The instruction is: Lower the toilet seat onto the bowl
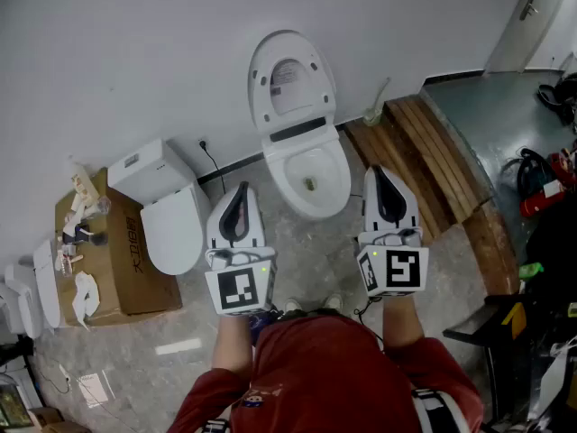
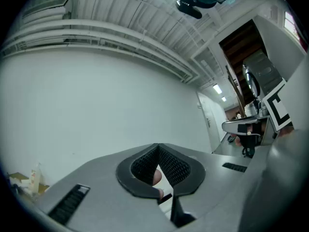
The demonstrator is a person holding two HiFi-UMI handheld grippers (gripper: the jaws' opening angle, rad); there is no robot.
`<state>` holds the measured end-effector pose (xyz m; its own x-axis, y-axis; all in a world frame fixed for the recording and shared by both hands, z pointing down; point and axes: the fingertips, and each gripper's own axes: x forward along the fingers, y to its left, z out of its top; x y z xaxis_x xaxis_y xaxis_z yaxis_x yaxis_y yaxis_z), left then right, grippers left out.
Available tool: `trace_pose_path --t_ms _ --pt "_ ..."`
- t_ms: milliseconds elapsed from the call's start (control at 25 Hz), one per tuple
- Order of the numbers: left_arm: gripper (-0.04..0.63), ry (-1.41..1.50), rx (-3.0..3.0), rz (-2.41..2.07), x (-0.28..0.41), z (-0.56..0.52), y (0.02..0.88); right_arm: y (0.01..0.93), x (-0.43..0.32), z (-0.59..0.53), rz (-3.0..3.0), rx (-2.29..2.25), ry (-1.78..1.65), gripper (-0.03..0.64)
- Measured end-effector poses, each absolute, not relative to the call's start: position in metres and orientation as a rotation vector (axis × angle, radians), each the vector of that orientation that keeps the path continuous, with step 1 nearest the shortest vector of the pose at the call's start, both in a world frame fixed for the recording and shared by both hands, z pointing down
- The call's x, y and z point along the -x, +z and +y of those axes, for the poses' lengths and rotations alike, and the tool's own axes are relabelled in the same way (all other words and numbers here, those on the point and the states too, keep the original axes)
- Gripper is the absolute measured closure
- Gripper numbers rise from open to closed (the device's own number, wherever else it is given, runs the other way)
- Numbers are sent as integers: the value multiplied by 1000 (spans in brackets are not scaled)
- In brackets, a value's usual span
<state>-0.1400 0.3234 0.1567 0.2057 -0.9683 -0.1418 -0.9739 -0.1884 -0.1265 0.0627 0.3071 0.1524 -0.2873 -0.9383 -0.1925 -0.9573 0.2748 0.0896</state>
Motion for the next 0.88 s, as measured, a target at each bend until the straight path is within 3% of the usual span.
trace_pose_path --t_ms 880 --pt "584 -9 2236 1899 47 319 168 179 -152 296 2432 1757 177 600"
